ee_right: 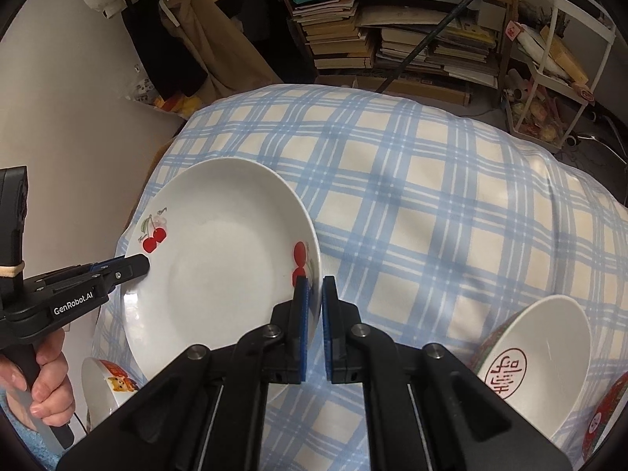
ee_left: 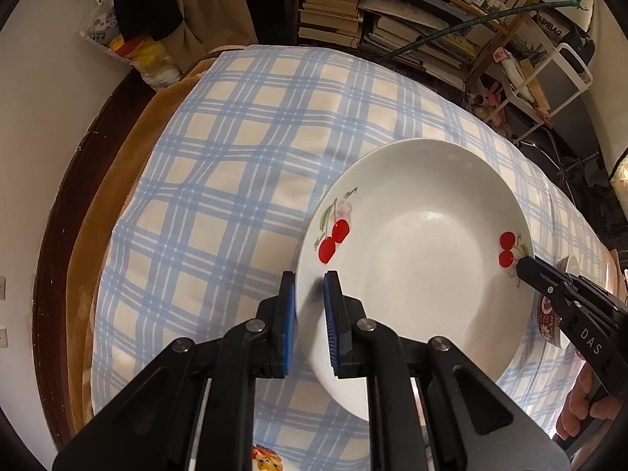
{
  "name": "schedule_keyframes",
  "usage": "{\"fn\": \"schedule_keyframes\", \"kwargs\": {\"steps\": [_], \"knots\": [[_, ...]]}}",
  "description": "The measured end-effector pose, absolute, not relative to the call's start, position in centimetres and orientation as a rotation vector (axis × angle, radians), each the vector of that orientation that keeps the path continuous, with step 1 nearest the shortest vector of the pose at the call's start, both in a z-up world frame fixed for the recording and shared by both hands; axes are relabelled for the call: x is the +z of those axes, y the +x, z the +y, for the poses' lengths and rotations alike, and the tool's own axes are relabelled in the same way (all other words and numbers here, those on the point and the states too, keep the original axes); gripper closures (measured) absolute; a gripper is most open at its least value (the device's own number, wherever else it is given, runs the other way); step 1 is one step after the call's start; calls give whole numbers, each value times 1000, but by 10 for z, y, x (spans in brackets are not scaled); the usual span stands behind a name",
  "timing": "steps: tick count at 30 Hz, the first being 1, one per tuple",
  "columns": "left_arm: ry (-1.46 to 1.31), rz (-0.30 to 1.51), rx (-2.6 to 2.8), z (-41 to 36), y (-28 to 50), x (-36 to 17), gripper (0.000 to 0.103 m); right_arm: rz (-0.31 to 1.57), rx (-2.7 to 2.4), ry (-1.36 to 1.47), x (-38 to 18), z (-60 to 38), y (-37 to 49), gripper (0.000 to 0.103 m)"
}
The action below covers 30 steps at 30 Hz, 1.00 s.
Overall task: Organize plates and bowls
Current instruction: 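Carry the left tool's plate over a plate while the right tool carries its plate onto a stack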
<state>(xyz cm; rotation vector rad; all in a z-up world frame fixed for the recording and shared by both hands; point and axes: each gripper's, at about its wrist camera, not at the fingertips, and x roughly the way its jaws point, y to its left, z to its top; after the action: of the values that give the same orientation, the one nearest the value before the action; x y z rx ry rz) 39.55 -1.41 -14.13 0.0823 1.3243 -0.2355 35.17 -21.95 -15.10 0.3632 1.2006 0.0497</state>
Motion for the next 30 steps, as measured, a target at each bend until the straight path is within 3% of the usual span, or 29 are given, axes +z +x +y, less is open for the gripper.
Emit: {"fn": "schedule_keyframes", "kwargs": {"steps": [30], "knots": [[88,1274,-283,-38,257,-92,89,1140,-17,344,-86,-232,208,95]]}}
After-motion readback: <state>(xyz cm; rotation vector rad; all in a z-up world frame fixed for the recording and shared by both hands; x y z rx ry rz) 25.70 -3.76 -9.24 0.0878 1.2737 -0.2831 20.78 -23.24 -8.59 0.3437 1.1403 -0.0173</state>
